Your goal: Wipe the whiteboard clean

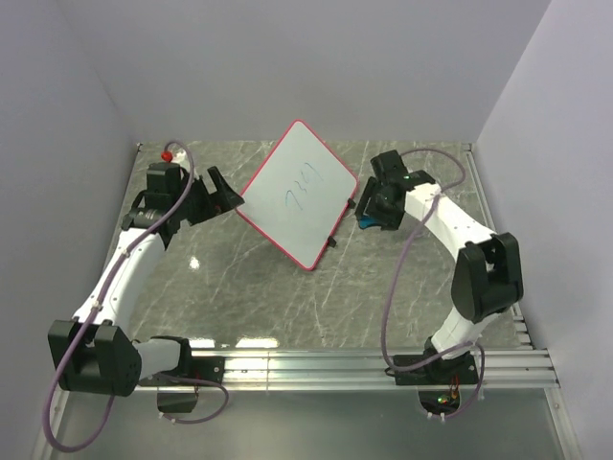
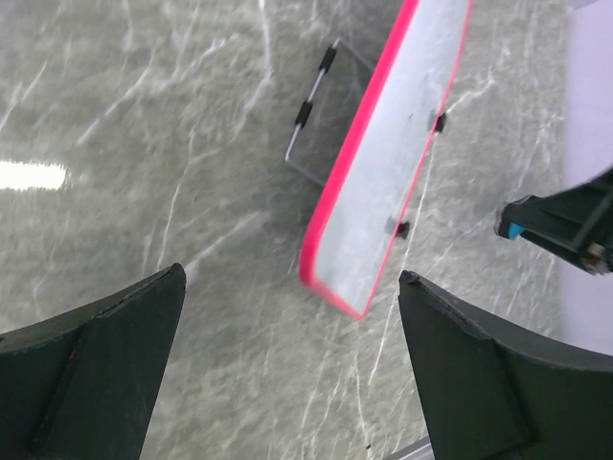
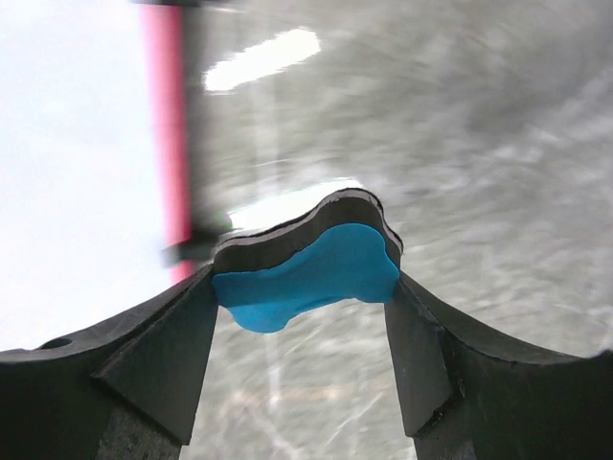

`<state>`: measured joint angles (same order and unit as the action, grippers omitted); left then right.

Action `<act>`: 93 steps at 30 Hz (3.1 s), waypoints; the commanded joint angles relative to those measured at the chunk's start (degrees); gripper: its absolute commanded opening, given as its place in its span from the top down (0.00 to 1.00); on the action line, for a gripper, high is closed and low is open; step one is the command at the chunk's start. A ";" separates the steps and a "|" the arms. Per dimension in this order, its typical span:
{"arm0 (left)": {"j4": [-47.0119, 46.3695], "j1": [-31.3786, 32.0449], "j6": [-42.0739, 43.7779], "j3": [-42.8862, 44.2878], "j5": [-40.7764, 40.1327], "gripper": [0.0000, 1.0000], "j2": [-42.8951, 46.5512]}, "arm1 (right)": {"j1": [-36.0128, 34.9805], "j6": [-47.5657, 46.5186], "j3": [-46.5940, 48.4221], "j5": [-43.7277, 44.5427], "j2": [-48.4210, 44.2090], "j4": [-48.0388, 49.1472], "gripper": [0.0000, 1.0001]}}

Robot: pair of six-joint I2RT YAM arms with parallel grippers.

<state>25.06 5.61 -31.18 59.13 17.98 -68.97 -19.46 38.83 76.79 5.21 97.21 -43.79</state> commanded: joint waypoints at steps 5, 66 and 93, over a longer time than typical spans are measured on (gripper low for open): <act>-5.81 0.19 -0.55 8.54 3.47 0.01 -6.35 | 0.04 -7.17 6.97 -8.12 2.98 -4.46 1.00; -8.36 0.28 4.02 -0.51 12.78 0.01 -4.60 | 0.39 39.74 -11.06 -1.34 1.66 11.62 0.03; -8.97 3.53 4.64 -0.60 11.82 0.01 -6.97 | 1.27 37.74 -1.39 4.19 13.27 2.66 0.99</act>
<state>18.20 8.84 -27.88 57.39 29.28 -75.11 -18.48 78.28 73.49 6.31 109.16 -37.12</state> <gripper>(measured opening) 0.994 0.076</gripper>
